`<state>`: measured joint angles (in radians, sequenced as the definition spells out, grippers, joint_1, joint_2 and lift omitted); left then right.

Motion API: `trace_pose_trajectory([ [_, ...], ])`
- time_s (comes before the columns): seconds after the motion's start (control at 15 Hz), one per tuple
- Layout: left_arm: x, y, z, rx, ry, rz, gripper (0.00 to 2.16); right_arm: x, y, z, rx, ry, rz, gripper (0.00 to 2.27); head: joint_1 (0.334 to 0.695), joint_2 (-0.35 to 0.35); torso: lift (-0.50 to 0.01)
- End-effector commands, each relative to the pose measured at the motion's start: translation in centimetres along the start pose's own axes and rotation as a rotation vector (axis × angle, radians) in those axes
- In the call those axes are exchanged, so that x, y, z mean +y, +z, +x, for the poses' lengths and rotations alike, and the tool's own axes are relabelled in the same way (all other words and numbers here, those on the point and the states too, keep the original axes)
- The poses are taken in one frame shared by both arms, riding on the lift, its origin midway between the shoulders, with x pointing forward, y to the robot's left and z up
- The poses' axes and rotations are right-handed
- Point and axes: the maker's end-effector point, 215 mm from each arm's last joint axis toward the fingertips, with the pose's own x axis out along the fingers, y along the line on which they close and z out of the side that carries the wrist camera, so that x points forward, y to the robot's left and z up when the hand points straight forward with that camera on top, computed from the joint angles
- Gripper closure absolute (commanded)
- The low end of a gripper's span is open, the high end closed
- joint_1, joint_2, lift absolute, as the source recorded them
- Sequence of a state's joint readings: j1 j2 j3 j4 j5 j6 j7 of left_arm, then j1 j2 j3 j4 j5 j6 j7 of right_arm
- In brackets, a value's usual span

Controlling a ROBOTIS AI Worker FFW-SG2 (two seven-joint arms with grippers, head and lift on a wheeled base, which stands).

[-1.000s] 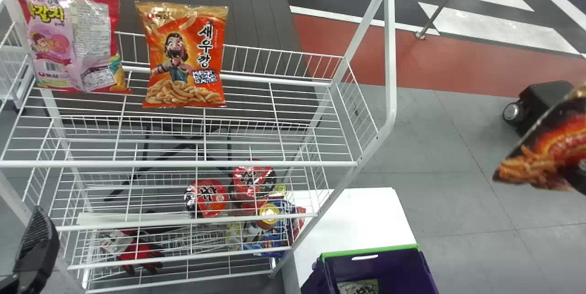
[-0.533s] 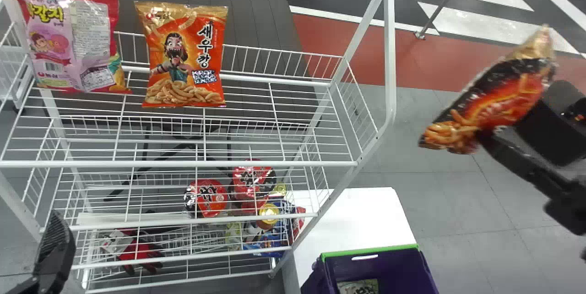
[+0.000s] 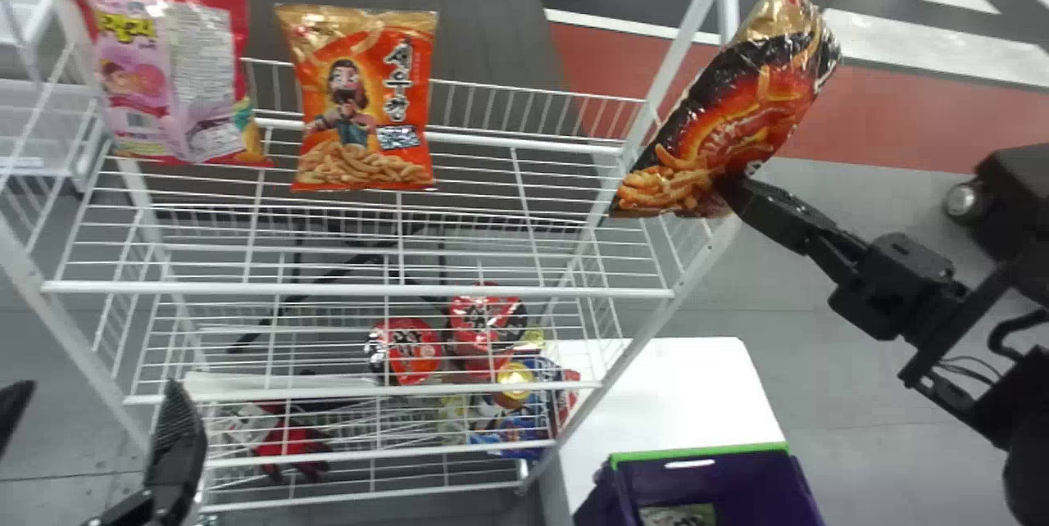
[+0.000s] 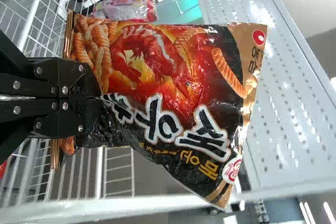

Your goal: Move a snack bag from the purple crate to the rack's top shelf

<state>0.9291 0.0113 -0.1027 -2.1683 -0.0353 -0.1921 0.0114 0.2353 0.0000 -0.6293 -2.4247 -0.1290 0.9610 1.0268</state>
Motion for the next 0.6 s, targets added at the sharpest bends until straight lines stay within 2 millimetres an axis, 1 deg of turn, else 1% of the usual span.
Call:
trace_pose_trajectory([
  [0.0, 0.0, -0.2, 0.0, 0.003, -0.002, 0.001, 0.14, 2.9, 0.2, 3.8, -0.017, 0.049, -0.100, 1.52, 0.695, -0.212, 0.000],
  [0.13, 0.0, -0.1, 0.0, 0.000, -0.002, 0.001, 0.14, 5.0, 0.6, 7.0, -0.070, 0.078, -0.173, 1.52, 0.695, -0.168, 0.000],
  [0.2, -0.1, 0.1, 0.0, -0.005, -0.003, 0.001, 0.14, 5.4, 0.2, 8.5, -0.081, 0.082, -0.187, 1.52, 0.695, -0.148, 0.000],
  [0.27, -0.1, 0.1, 0.0, -0.007, -0.005, 0.001, 0.14, 5.7, -0.6, 9.9, -0.071, 0.090, -0.191, 1.52, 0.695, -0.105, 0.000],
  [0.33, -0.1, 0.1, 0.1, -0.006, -0.006, 0.000, 0.14, 5.7, -1.4, 11.4, -0.073, 0.093, -0.196, 1.52, 0.695, -0.087, 0.000],
  [0.4, -0.1, 0.0, 0.2, -0.003, -0.010, -0.005, 0.14, 5.3, -2.3, 12.7, -0.092, 0.070, -0.199, 1.52, 0.695, -0.073, 0.000],
  [0.47, 0.1, -0.1, 0.2, 0.000, -0.012, -0.007, 0.14, 5.2, -2.9, 13.5, -0.109, 0.061, -0.199, 1.52, 0.695, -0.059, 0.000],
  [0.53, 0.1, -0.3, 0.3, 0.002, -0.013, -0.007, 0.14, 4.7, -3.7, 14.6, -0.117, 0.049, -0.186, 1.52, 0.695, -0.051, 0.000],
])
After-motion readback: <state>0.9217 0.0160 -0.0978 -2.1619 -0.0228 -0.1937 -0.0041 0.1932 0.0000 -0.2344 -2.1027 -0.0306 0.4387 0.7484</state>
